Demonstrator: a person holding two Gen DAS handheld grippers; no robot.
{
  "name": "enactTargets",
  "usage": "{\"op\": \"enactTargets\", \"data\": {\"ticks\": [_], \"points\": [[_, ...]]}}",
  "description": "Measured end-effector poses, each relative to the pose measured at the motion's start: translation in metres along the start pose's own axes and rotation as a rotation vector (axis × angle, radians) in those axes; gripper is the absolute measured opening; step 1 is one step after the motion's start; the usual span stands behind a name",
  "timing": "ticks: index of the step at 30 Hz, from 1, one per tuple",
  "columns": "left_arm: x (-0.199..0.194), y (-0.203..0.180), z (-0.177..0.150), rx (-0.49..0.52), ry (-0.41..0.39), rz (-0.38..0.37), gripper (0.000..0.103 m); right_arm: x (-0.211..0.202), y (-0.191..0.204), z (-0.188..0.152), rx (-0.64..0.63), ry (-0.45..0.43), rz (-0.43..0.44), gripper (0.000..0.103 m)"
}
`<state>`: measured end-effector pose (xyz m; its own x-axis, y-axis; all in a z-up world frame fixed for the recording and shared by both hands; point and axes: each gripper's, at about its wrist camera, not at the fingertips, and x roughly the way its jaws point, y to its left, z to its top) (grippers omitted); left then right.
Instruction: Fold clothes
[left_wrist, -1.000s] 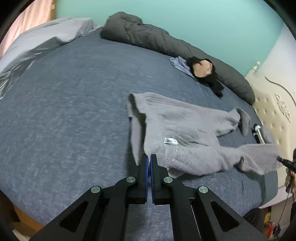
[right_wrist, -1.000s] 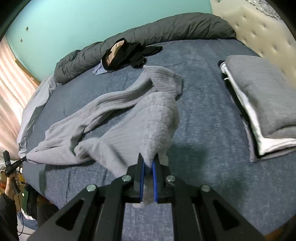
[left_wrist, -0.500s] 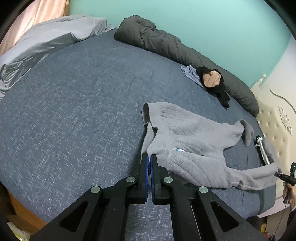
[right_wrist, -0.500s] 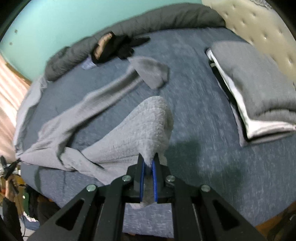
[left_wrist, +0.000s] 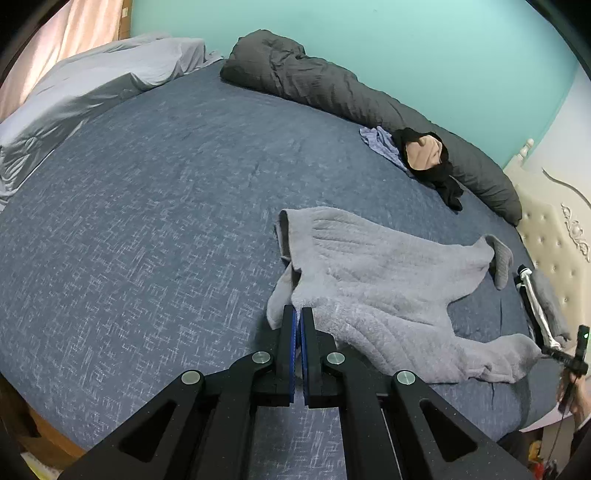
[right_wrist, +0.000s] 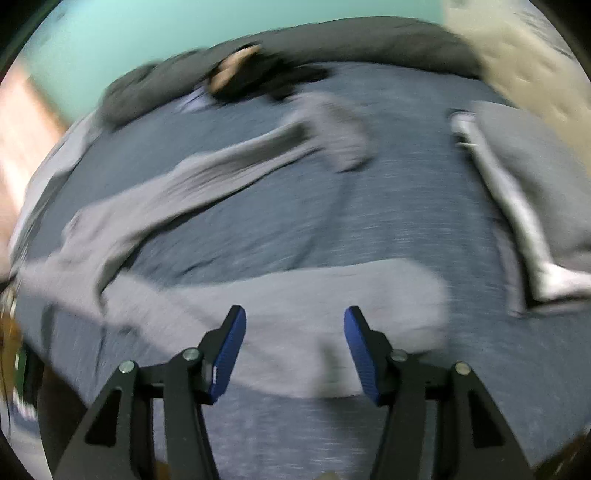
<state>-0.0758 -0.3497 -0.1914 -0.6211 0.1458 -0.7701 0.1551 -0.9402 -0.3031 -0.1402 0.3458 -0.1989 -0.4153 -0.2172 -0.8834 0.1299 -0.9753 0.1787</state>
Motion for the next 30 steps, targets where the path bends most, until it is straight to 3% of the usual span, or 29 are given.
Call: {"op": "enactTargets", "data": {"ticks": [9,17,19,21,23,30], "points": [[-0.003,-0.01,0.009,0.031,-0.009,0.003,0.002,0.082,0.113,-0.017,-0.257,0.152,0.14,0.064],[0.001,-0.011,0.012,0.038,-0.012,0.009,0.002,0.127,0.157,-0.026,-0.37,0.191,0.083,0.064],[0.002,-0.012,0.012,0.042,-0.013,0.012,0.002,0.137,0.164,-0.026,-0.386,0.195,0.059,0.055],[0.001,-0.013,0.014,0.044,-0.016,0.015,0.002,0.137,0.16,-0.024,-0.375,0.201,0.065,0.023],[-0.001,-0.013,0.016,0.045,-0.019,0.016,0.002,0.136,0.156,-0.022,-0.362,0.206,0.072,0.011],[-0.026,-0.019,0.031,0.047,-0.056,0.004,0.002,0.077,0.145,-0.004,-0.36,0.179,0.171,0.006]]}}
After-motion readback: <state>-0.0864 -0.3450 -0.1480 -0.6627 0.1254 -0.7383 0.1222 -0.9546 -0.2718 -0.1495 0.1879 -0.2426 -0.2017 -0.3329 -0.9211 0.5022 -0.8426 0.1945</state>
